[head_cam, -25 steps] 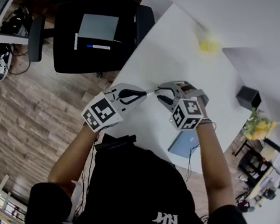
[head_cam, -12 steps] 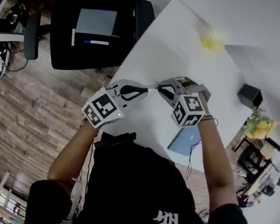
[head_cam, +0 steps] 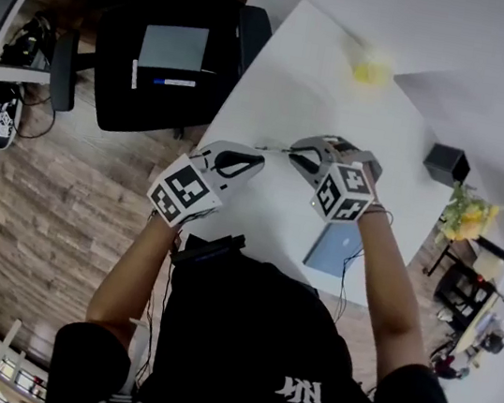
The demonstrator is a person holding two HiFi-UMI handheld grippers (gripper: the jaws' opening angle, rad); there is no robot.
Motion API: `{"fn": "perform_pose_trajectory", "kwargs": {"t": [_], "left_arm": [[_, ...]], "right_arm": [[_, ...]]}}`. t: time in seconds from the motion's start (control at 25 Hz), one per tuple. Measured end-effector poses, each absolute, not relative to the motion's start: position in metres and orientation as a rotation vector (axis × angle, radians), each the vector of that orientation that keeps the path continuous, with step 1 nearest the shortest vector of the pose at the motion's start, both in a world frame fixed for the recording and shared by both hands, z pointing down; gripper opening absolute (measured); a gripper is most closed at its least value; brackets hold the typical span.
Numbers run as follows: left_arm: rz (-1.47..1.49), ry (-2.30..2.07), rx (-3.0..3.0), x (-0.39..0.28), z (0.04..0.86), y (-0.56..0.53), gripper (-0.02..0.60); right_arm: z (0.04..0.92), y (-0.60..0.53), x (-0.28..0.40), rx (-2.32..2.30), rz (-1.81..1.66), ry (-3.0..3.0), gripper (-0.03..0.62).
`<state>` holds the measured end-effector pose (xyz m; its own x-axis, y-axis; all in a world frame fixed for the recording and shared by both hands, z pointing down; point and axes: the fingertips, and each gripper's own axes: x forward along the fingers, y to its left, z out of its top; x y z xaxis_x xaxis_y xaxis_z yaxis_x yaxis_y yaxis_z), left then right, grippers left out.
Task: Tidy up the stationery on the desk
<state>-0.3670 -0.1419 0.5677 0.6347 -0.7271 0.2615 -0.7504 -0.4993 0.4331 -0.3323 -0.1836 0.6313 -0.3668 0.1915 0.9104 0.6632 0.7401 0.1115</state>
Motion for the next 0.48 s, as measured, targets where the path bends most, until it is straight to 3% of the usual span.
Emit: {"fn": "perform_pose_trajectory", "kwargs": {"t": [0.48], "left_arm": [[0.160,-1.146,2.422,-0.329,0.534,-0.133,0.003]], "right_arm": [[0.579,-0.187,-0.275,-0.379,-0.503,-2.105,0.066]]}}
